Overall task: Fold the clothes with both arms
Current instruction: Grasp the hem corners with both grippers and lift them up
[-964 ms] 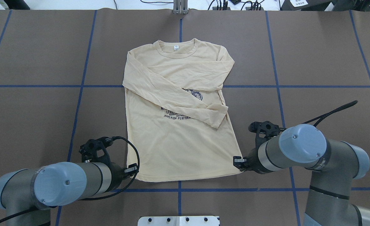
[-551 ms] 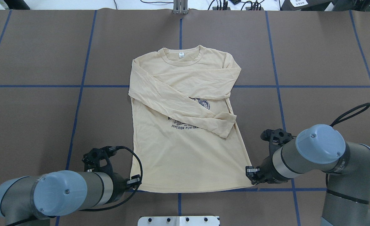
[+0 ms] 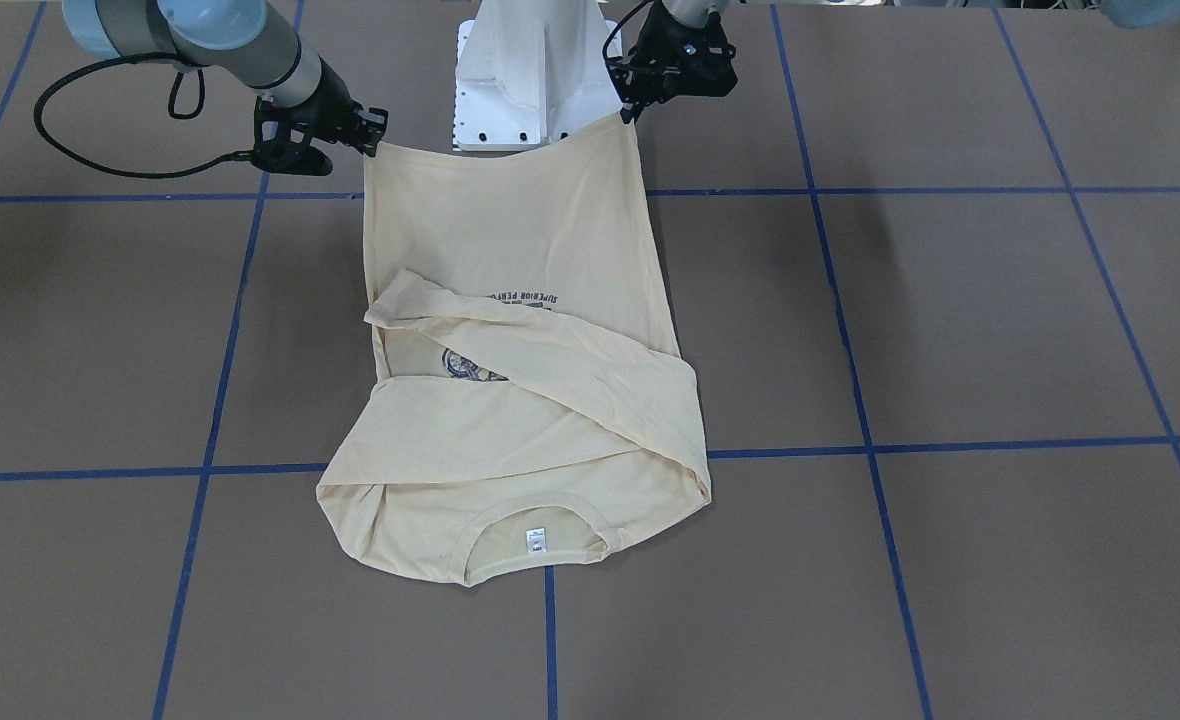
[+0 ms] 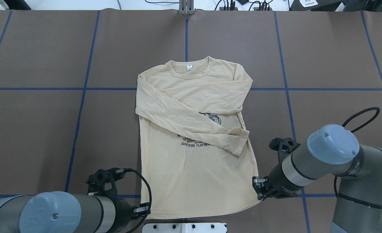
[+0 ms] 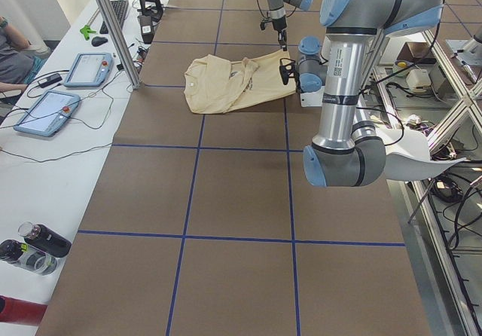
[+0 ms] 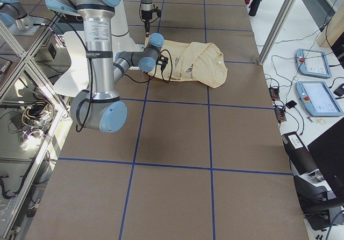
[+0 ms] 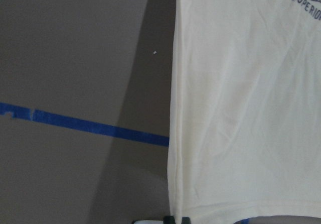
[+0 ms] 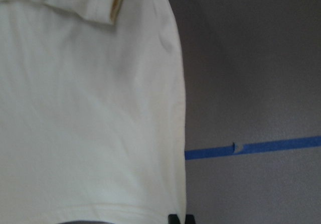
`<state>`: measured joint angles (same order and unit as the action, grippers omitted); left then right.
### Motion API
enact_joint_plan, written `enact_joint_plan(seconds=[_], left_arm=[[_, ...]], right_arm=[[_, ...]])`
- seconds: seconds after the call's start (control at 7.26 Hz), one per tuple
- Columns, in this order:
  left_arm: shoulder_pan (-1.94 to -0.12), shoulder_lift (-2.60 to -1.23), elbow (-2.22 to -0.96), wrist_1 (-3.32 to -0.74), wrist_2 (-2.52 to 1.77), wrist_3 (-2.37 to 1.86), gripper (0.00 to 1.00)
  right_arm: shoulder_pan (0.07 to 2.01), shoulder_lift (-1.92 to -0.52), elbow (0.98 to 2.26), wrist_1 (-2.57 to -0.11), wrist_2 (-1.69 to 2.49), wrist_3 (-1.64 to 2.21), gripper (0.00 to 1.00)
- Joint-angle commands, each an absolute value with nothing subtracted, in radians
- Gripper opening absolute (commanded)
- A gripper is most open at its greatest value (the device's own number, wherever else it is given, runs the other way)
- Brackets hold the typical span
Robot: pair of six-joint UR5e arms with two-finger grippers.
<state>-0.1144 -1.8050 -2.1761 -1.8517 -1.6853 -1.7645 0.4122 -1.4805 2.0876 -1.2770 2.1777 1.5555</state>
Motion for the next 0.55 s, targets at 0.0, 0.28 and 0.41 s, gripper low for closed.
enact_joint_plan(seconds=[0.0,0.28,0.41], left_arm=[[-0.251,-1.825,-2.189,-1.855,-1.720,-1.696,0.00],[-0.445,-1.839,-2.180,-1.867,-1.825,-1.663,0.00],[-0.556,-1.871,-2.168,-1.864,-1.907,-1.602,0.00]], right_arm=[[0.581,-1.410,2.054,-1.276,2.184,1.548,0.00],[0.751,-1.276,1.938,-1.279,2.186,1.533,0.00],[0.821,-1.220,1.887,-1.279,2.186,1.528,0.00]])
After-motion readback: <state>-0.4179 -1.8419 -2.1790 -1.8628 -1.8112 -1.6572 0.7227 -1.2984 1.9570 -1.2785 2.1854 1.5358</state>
